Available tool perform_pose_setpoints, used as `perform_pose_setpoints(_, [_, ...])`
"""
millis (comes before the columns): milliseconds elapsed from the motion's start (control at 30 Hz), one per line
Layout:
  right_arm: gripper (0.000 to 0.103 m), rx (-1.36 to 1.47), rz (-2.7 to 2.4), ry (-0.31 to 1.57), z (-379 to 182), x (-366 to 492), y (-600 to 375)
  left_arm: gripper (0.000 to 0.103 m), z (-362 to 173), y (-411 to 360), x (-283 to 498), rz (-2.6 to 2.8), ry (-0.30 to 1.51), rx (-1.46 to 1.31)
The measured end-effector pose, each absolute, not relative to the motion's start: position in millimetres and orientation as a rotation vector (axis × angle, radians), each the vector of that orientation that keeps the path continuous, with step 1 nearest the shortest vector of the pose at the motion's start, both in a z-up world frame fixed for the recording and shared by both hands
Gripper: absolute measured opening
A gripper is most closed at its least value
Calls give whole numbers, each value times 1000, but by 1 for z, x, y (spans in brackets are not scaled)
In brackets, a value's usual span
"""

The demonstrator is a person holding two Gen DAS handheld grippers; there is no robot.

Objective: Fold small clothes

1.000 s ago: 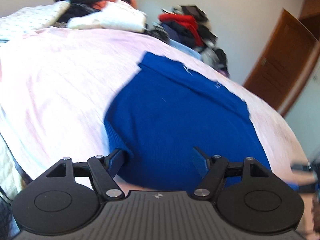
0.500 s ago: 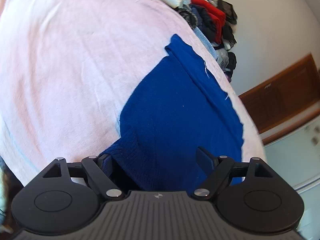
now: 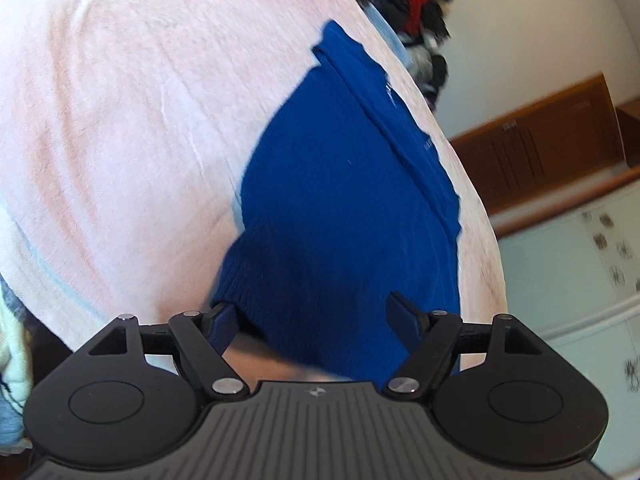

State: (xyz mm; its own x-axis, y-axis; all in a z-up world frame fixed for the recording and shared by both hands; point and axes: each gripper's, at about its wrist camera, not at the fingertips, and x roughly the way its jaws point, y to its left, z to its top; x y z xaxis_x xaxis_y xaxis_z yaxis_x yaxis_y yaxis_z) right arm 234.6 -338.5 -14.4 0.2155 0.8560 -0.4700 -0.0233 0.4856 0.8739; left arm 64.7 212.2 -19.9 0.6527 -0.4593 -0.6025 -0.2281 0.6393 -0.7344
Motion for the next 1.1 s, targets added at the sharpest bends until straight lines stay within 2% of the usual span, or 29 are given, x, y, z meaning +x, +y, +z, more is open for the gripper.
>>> perform_pose_setpoints(200, [75, 891, 721, 1203, -17, 237, -339, 78, 6, 237, 54, -115, 801, -796])
perform_pose_setpoints(367, [79, 868, 723, 1206, -15, 238, -334, 78, -21, 239, 80, -122, 876, -813])
perform_pose_setpoints(600, [78, 888, 742, 1205, -17, 237, -328, 75, -26, 229, 82, -201, 874, -820])
perform_pose_setpoints(633, [78, 888, 751, 1211, -17, 238, -326, 58, -26, 226, 81, -205, 874, -806])
perform_pose_setpoints(667, [78, 890, 757, 1214, -18, 239, -326, 47, -27, 222, 81, -213, 884, -788])
perform_pose_setpoints(700, [78, 899, 758, 1215, -19, 240, -326, 31, -29, 220, 83, -207, 906, -774])
perform_pose_setpoints(733, [73, 910, 748, 1221, -20, 240, -325, 23, -32, 219, 84, -193, 929, -771])
perform_pose_setpoints(800, [50, 933, 726, 1255, -28, 242, -326, 16, -38, 219, 85, -183, 947, -782])
perform_pose_setpoints(833, [31, 937, 711, 1279, -34, 241, -327, 16, -39, 220, 86, -186, 953, -788])
perform_pose_setpoints(867, [17, 937, 699, 1297, -39, 240, -327, 16, -38, 220, 86, -186, 958, -786])
perform_pose_setpoints(900, [12, 942, 692, 1303, -43, 238, -327, 15, -36, 219, 87, -184, 961, -772])
perform_pose_setpoints(933, [11, 963, 696, 1292, -45, 236, -329, 7, -34, 217, 87, -174, 966, -748])
perform_pose_setpoints(1100, [11, 1005, 735, 1259, -39, 232, -329, 5, -26, 209, 93, -158, 960, -683])
